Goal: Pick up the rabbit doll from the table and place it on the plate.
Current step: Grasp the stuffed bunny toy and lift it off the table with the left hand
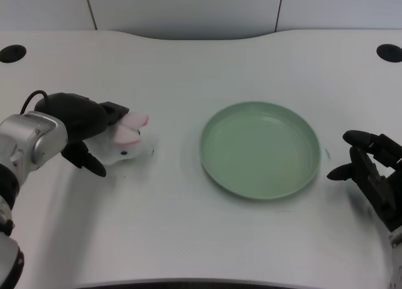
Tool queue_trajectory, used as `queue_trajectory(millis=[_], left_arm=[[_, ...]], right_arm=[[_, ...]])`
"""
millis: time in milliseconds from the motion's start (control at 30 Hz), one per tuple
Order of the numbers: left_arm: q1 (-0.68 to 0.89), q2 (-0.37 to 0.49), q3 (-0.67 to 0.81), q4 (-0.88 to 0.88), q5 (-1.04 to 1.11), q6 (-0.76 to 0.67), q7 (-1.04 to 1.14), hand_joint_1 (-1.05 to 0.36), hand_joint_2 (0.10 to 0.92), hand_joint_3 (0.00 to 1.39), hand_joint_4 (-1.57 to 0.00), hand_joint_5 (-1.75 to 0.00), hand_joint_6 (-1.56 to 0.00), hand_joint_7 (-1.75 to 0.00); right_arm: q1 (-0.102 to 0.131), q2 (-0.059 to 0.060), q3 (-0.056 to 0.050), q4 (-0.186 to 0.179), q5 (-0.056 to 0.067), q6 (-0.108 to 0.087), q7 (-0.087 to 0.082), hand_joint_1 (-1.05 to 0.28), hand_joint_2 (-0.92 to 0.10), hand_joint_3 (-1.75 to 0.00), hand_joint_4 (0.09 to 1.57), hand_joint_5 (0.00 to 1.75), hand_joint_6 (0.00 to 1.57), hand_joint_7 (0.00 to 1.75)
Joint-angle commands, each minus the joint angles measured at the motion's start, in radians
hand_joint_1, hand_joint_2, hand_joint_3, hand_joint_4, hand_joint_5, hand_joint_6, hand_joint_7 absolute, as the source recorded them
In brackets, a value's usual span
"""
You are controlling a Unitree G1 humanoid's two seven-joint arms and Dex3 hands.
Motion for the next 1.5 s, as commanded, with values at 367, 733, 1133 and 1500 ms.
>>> queue_trajectory(millis=[367,733,1133,1500], left_arm=[[-0.022,-0.029,-0.146,0.106,0.103,0.046,0.228,-0.67,0.919,0.03,-0.03,-0.05,0.00,-0.21],[-0.043,-0.062,-0.122,0.136,0.061,0.103,0.213,-0.65,0.921,0.03,-0.05,-0.07,0.00,-0.25],[-0.043,-0.072,-0.049,0.144,-0.039,0.114,0.097,-0.58,0.917,0.03,-0.23,-0.16,-0.10,-0.45],[-0.048,-0.094,0.009,0.147,-0.110,0.166,-0.011,-0.56,0.907,0.00,-0.33,-0.15,-0.17,-0.44]], right_arm=[[0.034,-0.005,-0.005,-0.029,0.029,0.005,-0.002,-0.26,-0.89,-0.30,0.84,1.21,0.88,0.61],[0.051,0.004,-0.001,-0.053,0.032,-0.014,0.011,-0.25,-0.88,-0.37,0.78,1.32,0.81,0.73],[0.058,0.008,-0.009,-0.057,0.047,-0.002,0.019,-0.25,-0.79,-0.49,0.83,1.24,0.84,0.71],[0.047,-0.004,-0.017,-0.035,0.057,-0.006,0.050,-0.26,-0.74,-0.59,0.85,1.22,0.86,0.71]])
